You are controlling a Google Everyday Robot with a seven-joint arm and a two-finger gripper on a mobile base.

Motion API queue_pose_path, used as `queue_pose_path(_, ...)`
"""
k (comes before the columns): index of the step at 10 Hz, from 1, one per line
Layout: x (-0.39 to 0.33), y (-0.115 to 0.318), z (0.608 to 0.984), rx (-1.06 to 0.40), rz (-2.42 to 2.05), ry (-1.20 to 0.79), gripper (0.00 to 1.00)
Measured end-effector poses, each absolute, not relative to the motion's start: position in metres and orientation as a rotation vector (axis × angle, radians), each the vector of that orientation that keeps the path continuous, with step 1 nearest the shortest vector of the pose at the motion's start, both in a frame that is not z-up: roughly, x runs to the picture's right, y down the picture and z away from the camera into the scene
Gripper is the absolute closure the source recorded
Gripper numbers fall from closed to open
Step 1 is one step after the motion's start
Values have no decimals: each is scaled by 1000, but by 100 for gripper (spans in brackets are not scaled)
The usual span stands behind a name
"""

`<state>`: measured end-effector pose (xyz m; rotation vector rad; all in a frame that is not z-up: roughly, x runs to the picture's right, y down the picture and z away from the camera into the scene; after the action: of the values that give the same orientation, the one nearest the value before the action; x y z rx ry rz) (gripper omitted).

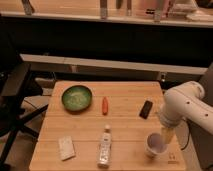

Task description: Place the ceramic cup in the ceramic bowl

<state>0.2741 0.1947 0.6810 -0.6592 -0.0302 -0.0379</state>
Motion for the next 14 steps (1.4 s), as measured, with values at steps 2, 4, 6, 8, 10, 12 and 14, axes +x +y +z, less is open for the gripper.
queue_pose_path(2,273,197,684,-661,-43,-35,20)
queue_pose_path(4,272,199,685,-664,-48,-39,20)
queue_pose_path(6,273,203,686,-665,-51,-44,20)
queue_pose_path(8,273,205,686,-665,-53,-50,20)
queue_pose_path(10,274,207,688,-666,-52,-54,20)
queue_pose_path(12,274,210,688,-669,-55,-60,20)
queue_pose_path(14,274,213,688,-672,-58,-66,20)
